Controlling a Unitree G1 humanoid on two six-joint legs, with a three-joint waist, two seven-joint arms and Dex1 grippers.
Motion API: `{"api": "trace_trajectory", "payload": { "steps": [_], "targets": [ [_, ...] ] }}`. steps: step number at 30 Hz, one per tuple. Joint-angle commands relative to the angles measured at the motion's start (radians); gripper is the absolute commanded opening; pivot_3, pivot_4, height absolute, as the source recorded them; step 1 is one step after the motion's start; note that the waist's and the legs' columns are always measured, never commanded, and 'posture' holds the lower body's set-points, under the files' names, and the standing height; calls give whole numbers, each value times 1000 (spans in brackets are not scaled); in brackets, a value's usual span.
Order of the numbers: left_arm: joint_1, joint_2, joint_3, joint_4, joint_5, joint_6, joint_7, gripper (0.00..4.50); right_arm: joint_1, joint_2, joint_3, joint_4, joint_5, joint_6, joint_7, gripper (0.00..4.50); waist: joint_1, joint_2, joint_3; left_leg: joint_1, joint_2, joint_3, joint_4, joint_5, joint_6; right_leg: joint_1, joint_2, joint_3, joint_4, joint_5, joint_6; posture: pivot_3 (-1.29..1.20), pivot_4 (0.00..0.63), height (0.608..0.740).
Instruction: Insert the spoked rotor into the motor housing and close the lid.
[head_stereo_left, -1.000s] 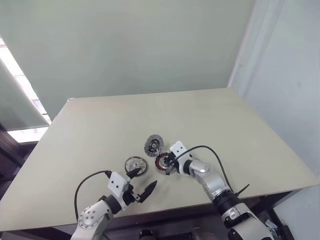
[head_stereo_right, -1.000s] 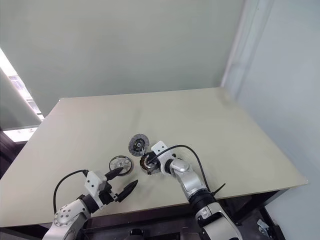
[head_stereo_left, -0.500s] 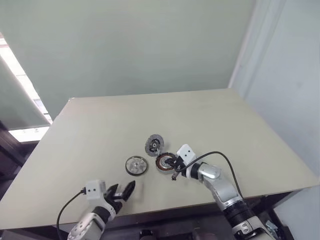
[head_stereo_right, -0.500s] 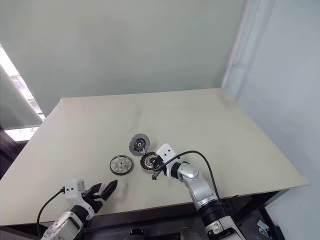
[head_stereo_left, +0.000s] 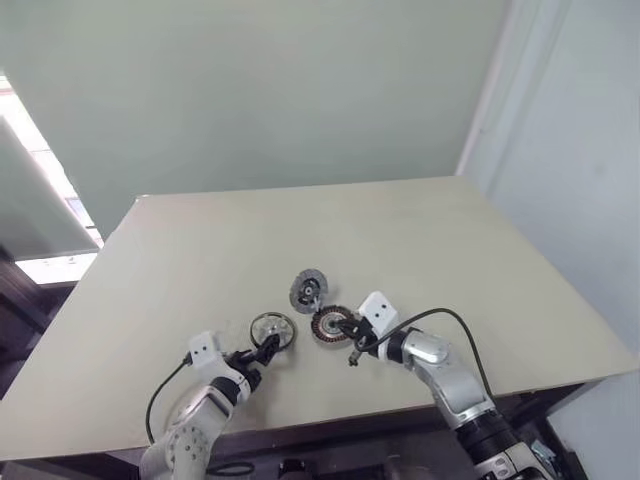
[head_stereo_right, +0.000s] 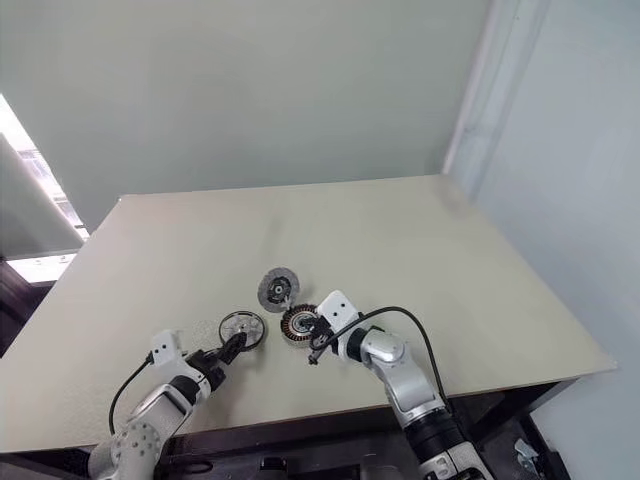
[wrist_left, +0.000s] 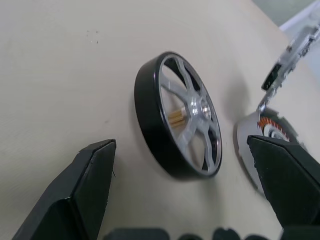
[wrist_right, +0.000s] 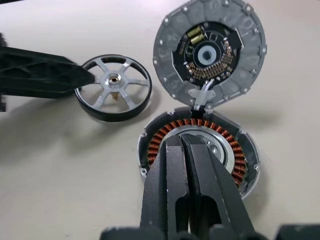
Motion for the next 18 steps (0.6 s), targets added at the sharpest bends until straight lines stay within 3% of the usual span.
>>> {"api": "trace_trajectory", "payload": {
  "steps": [1,5,6,9,14,18],
  "targets": [
    [-39,-11,-2,37,8,8,9,4500,-3,-3,-4,-58,16,0,-3,29,3,0,0,0,0,0,0,0,0,0,0,0,0,0,0,0,0,740],
    [-103,-15,-11,106,22,42,32,4500,9,-10,-7,-75,18,5,-6,29,7,1,0,1,-1,-1,2,1,-1,2,0,0,0,0,0,0,0,740],
    [-113,-15,-12,118,26,46,35,4320,10,-11,-7,-77,18,5,-7,4,7,1,0,1,-1,-1,2,1,-1,2,0,0,0,0,0,0,0,740],
    [-134,-12,-14,144,39,68,48,3602,14,-14,-8,-85,19,7,-8,0,6,1,-1,1,-1,-2,2,1,-2,2,0,0,0,0,0,0,0,740],
    [-157,-14,2,176,50,105,70,1847,20,-21,-11,-102,22,11,-9,0,7,1,-2,0,-4,-5,1,1,-2,3,0,0,0,0,0,0,0,740],
    [-156,-20,15,179,49,109,68,1181,21,-27,-12,-105,24,9,-10,0,6,0,-3,1,-4,-5,1,1,-2,3,0,0,0,0,0,0,0,740]
  ]
}}
